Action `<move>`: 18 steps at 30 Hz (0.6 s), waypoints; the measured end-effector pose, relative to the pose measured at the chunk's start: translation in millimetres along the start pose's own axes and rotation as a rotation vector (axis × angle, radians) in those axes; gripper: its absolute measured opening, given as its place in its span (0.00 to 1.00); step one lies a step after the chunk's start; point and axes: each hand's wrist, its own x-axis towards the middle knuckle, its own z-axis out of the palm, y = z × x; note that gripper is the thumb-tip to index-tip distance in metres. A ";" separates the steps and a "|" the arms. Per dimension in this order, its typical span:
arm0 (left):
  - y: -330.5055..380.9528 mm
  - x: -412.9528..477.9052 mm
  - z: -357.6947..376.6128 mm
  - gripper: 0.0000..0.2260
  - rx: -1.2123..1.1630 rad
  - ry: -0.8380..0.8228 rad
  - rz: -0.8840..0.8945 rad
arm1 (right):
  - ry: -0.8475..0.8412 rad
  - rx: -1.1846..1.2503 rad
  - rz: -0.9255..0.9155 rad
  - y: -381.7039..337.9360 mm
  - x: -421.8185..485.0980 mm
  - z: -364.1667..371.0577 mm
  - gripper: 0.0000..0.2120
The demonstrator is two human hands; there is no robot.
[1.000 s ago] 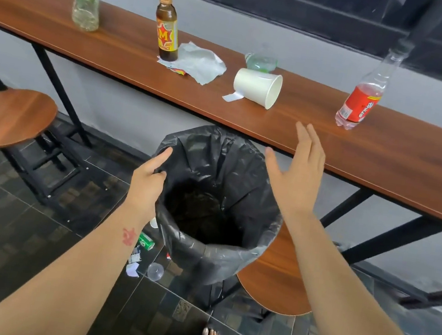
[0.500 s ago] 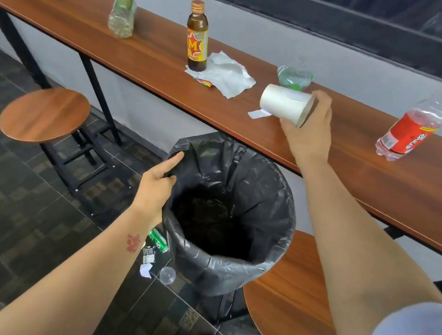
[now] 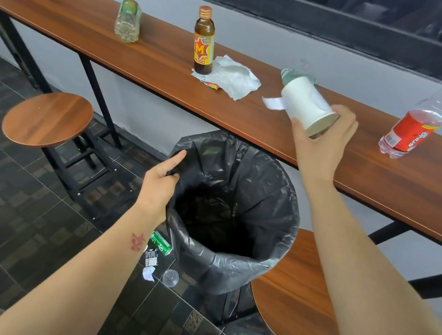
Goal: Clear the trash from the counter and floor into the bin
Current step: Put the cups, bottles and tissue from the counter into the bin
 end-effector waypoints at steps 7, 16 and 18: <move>1.1 -10.8 -1.7 0.26 -0.009 0.026 -0.030 | -0.324 -0.056 -0.145 -2.5 -86.2 -21.3 0.35; 5.3 -33.2 -0.8 0.26 0.063 0.037 -0.013 | -0.813 -0.729 -0.127 31.6 -134.7 -38.8 0.33; 6.5 -36.8 -0.1 0.27 0.076 0.028 0.002 | -0.869 -0.771 -0.086 36.4 -136.5 -43.7 0.36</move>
